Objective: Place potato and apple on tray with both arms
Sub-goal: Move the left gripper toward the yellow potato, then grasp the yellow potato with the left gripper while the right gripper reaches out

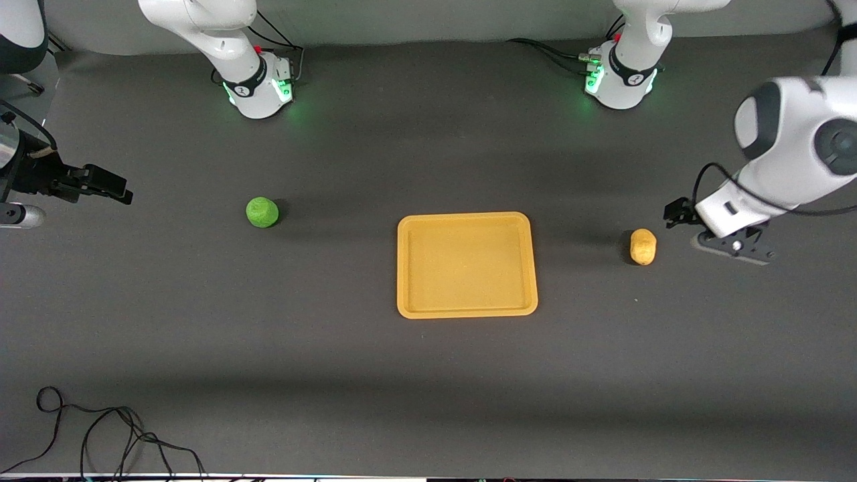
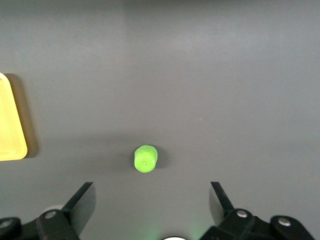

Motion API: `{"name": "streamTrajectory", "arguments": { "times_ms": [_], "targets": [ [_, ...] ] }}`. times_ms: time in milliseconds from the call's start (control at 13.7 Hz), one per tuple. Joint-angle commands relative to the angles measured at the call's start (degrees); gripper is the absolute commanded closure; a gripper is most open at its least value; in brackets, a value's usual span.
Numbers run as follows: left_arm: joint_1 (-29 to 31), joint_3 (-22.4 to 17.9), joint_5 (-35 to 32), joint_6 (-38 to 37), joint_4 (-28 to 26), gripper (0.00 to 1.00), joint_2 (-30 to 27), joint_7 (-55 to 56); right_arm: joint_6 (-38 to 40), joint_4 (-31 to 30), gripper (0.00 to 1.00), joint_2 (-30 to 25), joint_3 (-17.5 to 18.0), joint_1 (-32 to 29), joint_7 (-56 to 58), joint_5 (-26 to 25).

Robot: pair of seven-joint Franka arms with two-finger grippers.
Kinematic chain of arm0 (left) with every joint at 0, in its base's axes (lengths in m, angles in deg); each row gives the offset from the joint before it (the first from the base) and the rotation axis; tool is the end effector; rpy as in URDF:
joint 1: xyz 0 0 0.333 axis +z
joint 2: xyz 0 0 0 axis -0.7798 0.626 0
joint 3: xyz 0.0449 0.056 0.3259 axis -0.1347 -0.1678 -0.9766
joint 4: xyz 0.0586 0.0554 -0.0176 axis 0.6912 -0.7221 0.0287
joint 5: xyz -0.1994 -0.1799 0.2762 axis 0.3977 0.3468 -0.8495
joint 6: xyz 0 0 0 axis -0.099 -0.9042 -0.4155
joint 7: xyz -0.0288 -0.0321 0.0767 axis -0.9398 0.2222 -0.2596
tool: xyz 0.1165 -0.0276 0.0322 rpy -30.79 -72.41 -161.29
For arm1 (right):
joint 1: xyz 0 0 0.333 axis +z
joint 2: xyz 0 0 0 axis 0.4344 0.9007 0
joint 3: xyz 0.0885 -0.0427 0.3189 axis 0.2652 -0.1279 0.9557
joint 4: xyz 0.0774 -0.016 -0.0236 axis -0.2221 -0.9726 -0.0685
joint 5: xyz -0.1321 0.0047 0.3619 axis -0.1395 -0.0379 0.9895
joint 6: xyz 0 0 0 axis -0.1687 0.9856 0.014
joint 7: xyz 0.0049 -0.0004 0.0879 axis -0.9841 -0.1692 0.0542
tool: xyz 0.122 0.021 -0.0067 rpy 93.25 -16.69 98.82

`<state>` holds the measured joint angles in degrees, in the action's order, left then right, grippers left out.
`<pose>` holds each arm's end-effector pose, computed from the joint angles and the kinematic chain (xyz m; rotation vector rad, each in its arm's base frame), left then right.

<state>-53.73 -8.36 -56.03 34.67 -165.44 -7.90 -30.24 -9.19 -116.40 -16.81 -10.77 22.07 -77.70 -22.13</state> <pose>0.5373 -0.0159 0.3738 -3.1015 0.4440 0.1532 0.5412 -0.0080 0.5999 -3.1267 0.1258 0.1342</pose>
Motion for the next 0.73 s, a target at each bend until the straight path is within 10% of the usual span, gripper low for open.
{"name": "streamTrajectory", "arguments": {
  "times_ms": [0,365,657],
  "targets": [
    [-0.42,0.15,0.08,4.93,0.29,0.04,9.06,-0.62,0.62,-0.67,0.00,-0.74,0.30,1.29,0.01,0.86],
    [-0.86,0.15,-0.27,9.33,0.29,0.12,19.27,-0.71,-6.83,-20.85,0.00,-15.75,0.21,7.00,-2.45,0.86],
    [-0.86,0.59,0.07,4.35,1.77,0.58,18.07,0.08,-11.58,-34.84,0.00,-26.92,-0.05,8.50,-1.57,0.86]
  ]
}}
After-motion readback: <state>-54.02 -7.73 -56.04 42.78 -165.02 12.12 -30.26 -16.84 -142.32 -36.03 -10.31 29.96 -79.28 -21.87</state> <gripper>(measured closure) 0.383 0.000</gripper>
